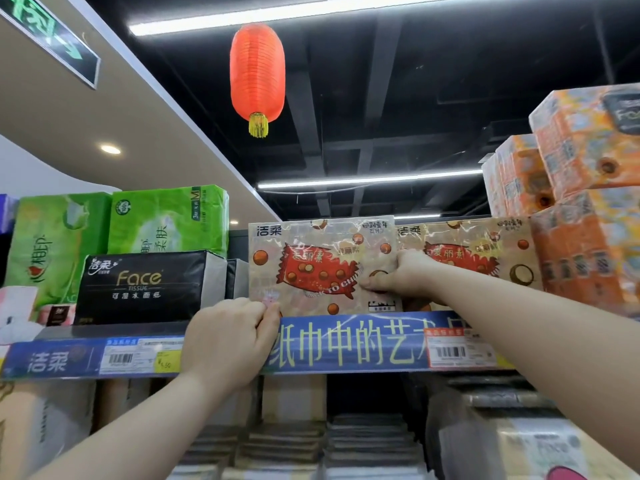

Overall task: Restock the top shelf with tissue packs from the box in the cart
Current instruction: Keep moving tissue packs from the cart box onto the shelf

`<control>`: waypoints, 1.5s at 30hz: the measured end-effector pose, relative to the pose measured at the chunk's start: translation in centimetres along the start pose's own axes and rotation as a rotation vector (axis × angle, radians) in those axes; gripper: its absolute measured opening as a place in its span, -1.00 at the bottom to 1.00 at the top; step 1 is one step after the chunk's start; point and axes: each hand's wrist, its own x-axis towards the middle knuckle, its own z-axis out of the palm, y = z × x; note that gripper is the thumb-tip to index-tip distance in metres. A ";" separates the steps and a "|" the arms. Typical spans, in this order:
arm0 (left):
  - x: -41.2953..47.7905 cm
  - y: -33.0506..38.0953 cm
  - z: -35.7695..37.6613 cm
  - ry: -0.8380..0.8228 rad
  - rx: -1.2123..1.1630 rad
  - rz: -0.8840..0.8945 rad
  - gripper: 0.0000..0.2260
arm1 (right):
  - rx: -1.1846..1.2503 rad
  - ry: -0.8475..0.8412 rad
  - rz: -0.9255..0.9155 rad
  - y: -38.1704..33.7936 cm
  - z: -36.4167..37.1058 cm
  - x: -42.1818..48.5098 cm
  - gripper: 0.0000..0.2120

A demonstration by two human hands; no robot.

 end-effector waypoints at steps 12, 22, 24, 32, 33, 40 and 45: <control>0.1 0.4 0.1 -0.037 -0.003 0.004 -0.54 | -0.090 0.015 0.003 0.3 -0.2 0.4 -0.28; 0.2 0.1 -0.1 -0.055 -0.017 -0.026 -0.55 | -0.094 0.064 -0.002 0.3 -0.3 -0.5 -0.25; 0.3 0.1 -0.2 -0.072 -0.034 -0.031 -0.56 | -0.172 0.131 -0.041 0.2 -0.8 -1.5 -0.22; 0.9 2.0 -2.7 -0.212 -0.014 -0.136 -0.68 | -0.436 0.271 -0.129 0.0 -4.1 -8.5 -0.37; 0.8 2.4 -3.5 -0.219 -0.037 -0.147 -0.70 | -0.456 0.271 -0.126 -0.1 -4.3 -9.5 -0.38; -1.6 5.5 -7.2 -0.240 -0.196 0.050 -0.66 | -0.543 0.207 -0.032 0.4 -3.7 -16.3 -0.40; -4.7 9.1 -8.8 -0.427 -0.246 0.116 -0.59 | -0.655 0.131 0.066 2.6 -2.8 -22.0 -0.47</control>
